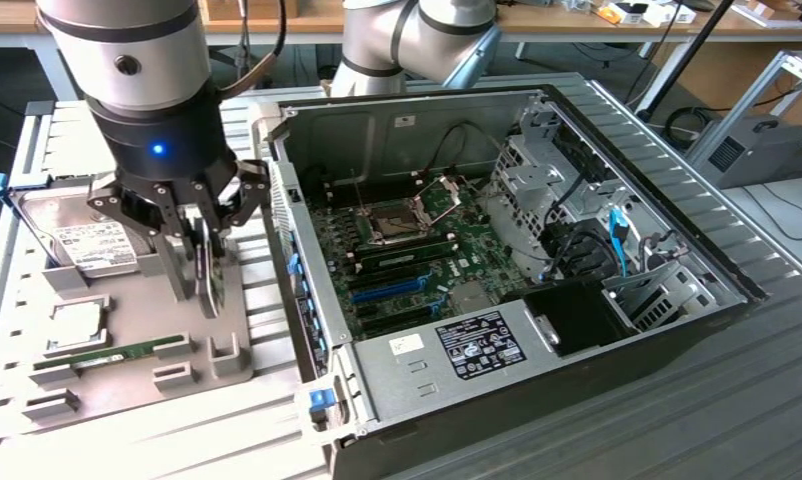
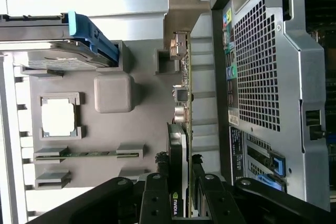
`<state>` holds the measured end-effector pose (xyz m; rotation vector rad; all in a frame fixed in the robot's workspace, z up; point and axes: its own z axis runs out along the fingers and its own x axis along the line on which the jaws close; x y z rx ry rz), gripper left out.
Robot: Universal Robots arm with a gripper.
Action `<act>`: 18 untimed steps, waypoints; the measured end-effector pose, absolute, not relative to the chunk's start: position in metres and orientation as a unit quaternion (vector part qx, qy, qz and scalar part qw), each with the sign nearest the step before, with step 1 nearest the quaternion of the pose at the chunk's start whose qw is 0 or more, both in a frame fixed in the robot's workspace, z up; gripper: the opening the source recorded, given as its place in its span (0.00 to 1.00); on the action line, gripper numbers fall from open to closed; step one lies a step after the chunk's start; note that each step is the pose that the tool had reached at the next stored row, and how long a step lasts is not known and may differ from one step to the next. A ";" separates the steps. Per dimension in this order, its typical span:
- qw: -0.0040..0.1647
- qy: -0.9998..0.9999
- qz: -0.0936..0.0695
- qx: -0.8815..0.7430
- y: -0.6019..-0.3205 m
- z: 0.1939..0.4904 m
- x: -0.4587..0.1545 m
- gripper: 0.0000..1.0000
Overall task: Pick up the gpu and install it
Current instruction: 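Pick up the gpu and move the gpu toward the slot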
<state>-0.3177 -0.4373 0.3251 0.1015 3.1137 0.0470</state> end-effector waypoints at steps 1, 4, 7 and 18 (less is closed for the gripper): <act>0.013 0.999 0.015 0.033 -0.437 0.327 -0.318 0.27; 0.013 0.999 0.015 0.033 -0.437 0.329 -0.318 0.27; 0.013 0.999 0.014 0.033 -0.437 0.332 -0.318 0.27; 0.013 0.999 0.014 0.033 -0.437 0.342 -0.318 0.27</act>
